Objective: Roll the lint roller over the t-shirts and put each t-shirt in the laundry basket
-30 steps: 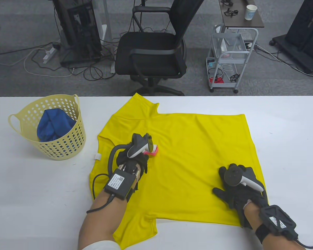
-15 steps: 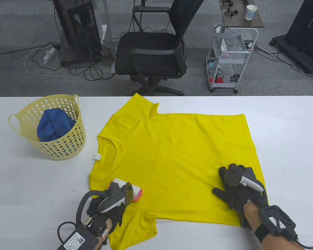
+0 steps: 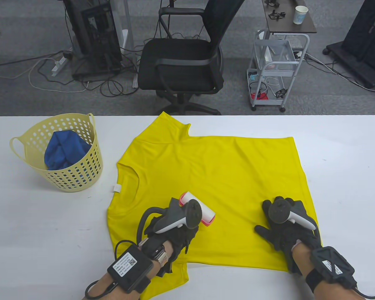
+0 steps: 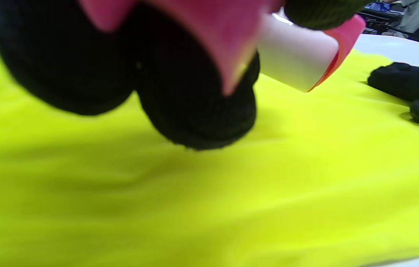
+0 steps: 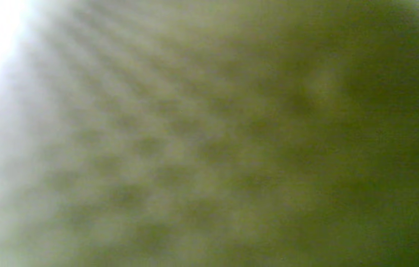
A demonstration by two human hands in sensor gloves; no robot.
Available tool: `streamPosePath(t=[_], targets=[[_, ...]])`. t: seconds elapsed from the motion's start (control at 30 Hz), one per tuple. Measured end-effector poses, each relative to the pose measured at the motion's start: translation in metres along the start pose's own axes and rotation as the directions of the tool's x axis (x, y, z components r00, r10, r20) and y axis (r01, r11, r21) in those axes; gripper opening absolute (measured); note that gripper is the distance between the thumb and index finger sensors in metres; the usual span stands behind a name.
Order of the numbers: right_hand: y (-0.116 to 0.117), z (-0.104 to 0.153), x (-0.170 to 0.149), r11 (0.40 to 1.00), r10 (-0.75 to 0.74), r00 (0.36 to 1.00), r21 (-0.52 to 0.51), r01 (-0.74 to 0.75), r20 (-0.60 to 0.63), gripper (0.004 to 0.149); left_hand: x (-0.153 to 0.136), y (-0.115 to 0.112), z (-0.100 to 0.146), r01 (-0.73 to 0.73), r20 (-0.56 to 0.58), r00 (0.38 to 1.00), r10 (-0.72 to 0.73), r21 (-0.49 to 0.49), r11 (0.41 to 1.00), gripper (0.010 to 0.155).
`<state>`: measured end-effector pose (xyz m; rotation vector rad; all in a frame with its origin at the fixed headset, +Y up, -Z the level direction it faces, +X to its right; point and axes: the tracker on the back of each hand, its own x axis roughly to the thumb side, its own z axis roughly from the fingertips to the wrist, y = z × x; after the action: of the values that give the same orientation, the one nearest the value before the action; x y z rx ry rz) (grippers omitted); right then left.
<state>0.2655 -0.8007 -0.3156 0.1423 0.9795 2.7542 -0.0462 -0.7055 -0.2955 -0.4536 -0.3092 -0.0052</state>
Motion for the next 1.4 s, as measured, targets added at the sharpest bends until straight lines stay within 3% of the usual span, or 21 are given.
streamPosePath(t=[0.17, 0.23, 0.43, 0.63, 0.73, 0.9, 1.1, 1.27, 1.4], targets=[[0.000, 0.000, 0.000, 1.000, 0.001, 1.000, 0.000, -0.001, 0.000, 0.091, 0.016, -0.003, -0.051, 0.018, -0.098, 0.995, -0.026, -0.081, 0.997, 0.073], [0.000, 0.000, 0.000, 1.000, 0.001, 1.000, 0.000, -0.001, 0.000, 0.091, 0.021, 0.006, -0.072, -0.002, -0.131, 0.991, -0.002, -0.029, 1.000, 0.073], [0.000, 0.000, 0.000, 1.000, 0.002, 1.000, 0.000, -0.002, -0.001, 0.091, 0.036, 0.027, -0.132, -0.013, -0.261, 0.965, 0.005, -0.029, 0.999, 0.072], [0.000, 0.000, 0.000, 1.000, 0.003, 1.000, 0.000, -0.003, -0.002, 0.091, 0.046, 0.039, -0.174, -0.034, -0.345, 0.938, 0.030, -0.006, 0.999, 0.072], [0.000, 0.000, 0.000, 1.000, 0.003, 1.000, 0.000, -0.003, -0.002, 0.091, 0.046, 0.036, -0.179, -0.032, -0.353, 0.935, 0.024, -0.017, 0.999, 0.072], [0.000, 0.000, 0.000, 1.000, 0.000, 1.000, 0.002, 0.000, 0.001, 0.091, 0.050, 0.033, -0.149, 0.066, -0.277, 0.956, -0.098, -0.123, 0.990, 0.073], [0.000, 0.000, 0.000, 1.000, -0.002, 1.000, 0.002, 0.002, 0.003, 0.091, 0.030, 0.005, -0.062, 0.147, -0.089, 0.981, -0.174, -0.250, 0.957, 0.073], [0.000, 0.000, 0.000, 1.000, -0.001, 1.000, 0.002, 0.001, 0.003, 0.091, 0.009, -0.026, 0.009, 0.192, -0.018, 0.979, -0.205, -0.274, 0.942, 0.073], [0.000, 0.000, 0.000, 1.000, 0.000, 1.000, 0.002, 0.000, 0.002, 0.091, 0.001, -0.036, 0.035, 0.226, -0.003, 0.972, -0.235, -0.259, 0.939, 0.073]])
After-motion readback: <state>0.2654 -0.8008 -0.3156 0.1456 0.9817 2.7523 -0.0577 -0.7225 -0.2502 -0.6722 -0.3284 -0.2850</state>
